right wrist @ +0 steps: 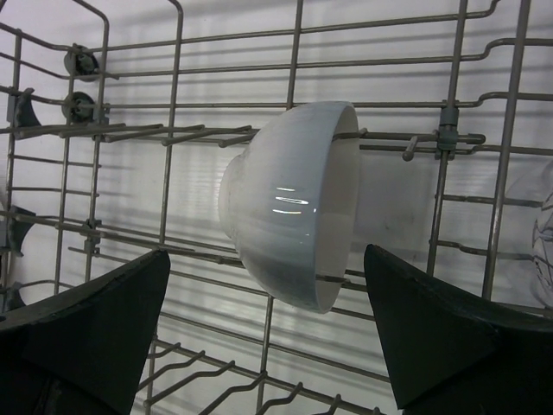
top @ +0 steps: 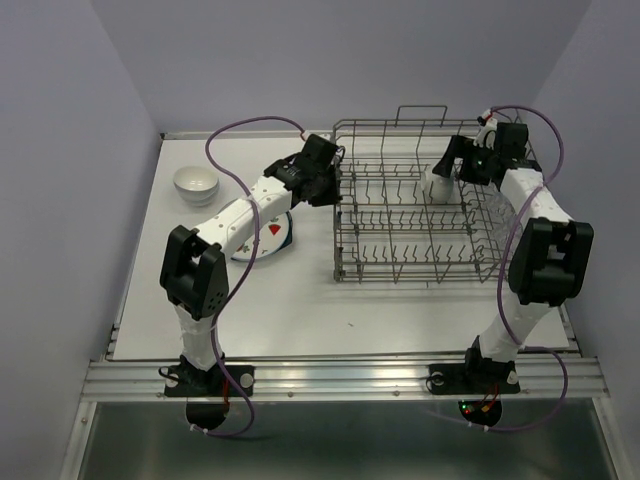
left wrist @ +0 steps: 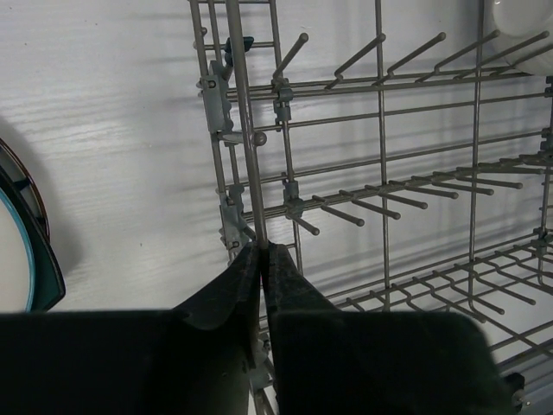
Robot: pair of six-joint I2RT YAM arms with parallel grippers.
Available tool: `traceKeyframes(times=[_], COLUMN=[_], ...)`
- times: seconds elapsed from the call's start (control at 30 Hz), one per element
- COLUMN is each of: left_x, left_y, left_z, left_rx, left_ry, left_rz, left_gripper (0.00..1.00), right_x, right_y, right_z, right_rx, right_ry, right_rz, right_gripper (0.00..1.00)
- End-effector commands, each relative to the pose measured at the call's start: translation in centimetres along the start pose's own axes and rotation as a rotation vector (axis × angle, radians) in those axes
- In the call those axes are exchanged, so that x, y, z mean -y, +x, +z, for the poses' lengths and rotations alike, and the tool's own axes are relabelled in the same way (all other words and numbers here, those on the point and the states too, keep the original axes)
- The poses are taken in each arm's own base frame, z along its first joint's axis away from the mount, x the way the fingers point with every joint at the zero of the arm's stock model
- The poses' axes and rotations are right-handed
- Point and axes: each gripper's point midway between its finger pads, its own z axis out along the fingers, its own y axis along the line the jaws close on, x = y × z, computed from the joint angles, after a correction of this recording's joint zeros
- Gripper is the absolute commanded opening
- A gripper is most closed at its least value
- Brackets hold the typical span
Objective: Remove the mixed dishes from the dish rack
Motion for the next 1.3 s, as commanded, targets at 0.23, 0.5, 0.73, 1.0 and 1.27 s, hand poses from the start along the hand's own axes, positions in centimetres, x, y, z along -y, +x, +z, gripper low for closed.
traceKeyframes(times=[0.23,0.5,0.73,1.0,1.27], left_x=[0.0,-0.2,0.1,-0.3,-0.9], left_y=[0.6,0.5,0.5,0.9,1.3], left_z=[0.6,0.8,0.9,0.9,1.1], left_rx=[-0.006,-0.005,-0.009,-0.012,-0.018], left_ry=[-0.015,-0.032,-0.018,-0.028,-0.055], left_rz=[-0.003,-0.011,-0.016,-0.030,-0.049], left_gripper=[0.00,0.00,0.00,0.00,0.00], right_x=[-1.8,-2.1,-1.7,-2.0,-4.6], right_y=[-0.5,0.6,1.2,1.0,-2.4], right_z=[0.4,0.7,1.5,2.0,0.5], right_rx=[-0.032,-0.080,-0.105,-0.110,-0.041], right_ry=[-0.255,-0.390,-0.433,-0.476,-0.615], right_rz=[-0.020,0.019,0.058,0.083,0.070], right_gripper=[0.99,0.73,0.56,0.33,0.01])
